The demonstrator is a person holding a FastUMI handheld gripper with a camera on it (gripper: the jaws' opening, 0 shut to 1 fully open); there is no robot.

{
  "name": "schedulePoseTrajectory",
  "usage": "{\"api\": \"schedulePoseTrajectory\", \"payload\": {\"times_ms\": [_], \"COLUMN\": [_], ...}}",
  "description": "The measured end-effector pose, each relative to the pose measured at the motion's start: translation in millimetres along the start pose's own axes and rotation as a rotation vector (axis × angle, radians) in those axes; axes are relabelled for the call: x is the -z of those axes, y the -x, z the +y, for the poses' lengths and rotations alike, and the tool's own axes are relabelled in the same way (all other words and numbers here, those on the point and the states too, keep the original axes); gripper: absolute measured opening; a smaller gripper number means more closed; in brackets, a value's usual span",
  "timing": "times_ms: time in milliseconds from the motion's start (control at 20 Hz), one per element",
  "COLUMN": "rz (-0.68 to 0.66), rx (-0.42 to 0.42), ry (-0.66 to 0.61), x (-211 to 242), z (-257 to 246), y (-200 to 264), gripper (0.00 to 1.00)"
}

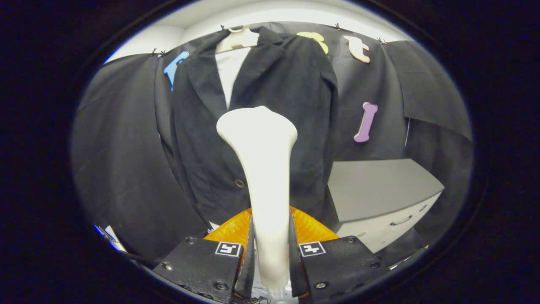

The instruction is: Iron the clothes twice with a garment steamer, once on the left side and once on the right side.

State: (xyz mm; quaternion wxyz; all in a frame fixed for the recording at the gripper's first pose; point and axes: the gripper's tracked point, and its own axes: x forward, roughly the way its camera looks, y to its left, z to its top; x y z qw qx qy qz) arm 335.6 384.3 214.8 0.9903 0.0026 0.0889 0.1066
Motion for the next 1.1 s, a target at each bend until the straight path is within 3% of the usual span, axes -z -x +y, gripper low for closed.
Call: {"api": "schedulePoseTrajectory", "payload": {"times_ms": [300,650,1100], "rz": [-0.113,-0.237,-0.261], "rx": [-0.058,-0.082,-0.070], "ry": [-0.051,0.000,0.063], "x": [-96.2,-168.4,-200.2], "z": [57.2,99.3,180.3], "y": [15.8,17.0,-9.1], "gripper": [0.37,0.37,0.37]}}
